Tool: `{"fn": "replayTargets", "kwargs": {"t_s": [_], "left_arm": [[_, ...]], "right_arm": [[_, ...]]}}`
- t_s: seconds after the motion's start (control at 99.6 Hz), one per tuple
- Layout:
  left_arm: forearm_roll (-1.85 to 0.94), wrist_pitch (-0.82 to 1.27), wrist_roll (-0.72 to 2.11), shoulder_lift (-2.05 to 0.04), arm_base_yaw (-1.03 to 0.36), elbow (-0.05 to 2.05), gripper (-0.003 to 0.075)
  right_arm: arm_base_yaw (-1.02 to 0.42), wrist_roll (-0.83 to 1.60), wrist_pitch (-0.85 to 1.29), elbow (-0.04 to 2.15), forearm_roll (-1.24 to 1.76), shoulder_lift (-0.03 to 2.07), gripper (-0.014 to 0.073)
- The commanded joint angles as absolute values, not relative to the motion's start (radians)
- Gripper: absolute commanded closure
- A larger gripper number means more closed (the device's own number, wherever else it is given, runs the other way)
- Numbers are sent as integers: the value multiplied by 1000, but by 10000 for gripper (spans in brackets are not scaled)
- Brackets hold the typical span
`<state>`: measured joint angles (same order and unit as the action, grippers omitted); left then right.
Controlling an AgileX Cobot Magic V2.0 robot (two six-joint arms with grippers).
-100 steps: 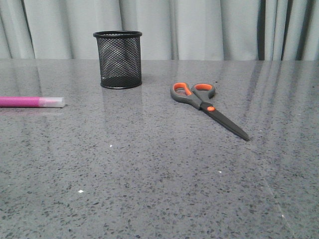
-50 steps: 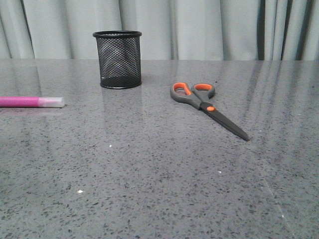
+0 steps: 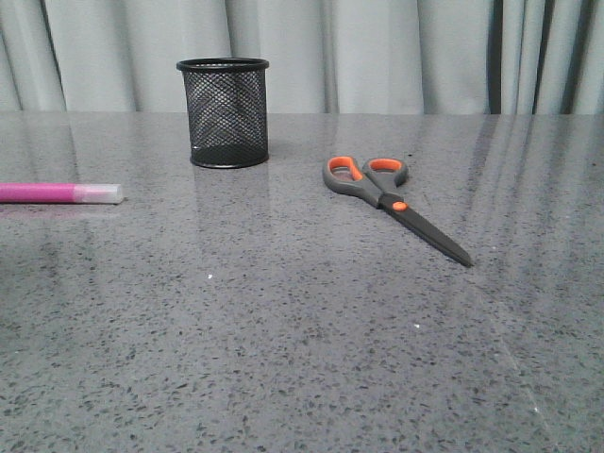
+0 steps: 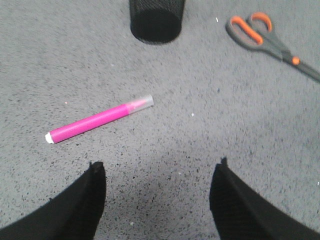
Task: Put pen and scissors into bin
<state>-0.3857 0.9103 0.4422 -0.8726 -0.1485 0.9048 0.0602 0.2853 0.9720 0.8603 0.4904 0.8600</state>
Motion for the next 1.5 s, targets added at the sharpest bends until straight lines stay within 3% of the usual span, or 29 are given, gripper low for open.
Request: {"fn": "replayTargets", "kwargs": {"t_s": [0.0, 0.361, 0.682, 1.485], "left_arm": [[-405, 912, 521, -942, -146, 990, 304], [-368, 1126, 997, -1260, -146, 1230, 304], [-325, 1151, 1259, -1497, -146, 1368, 304], [-200, 1129, 1309, -1716, -146, 1450, 304]], "right_arm": [[67, 302, 924, 894, 522, 857, 284], [37, 303, 923, 894, 522, 857, 284], [37, 303, 913, 894, 522, 857, 284], [37, 303, 915, 894, 522, 857, 284]]}}
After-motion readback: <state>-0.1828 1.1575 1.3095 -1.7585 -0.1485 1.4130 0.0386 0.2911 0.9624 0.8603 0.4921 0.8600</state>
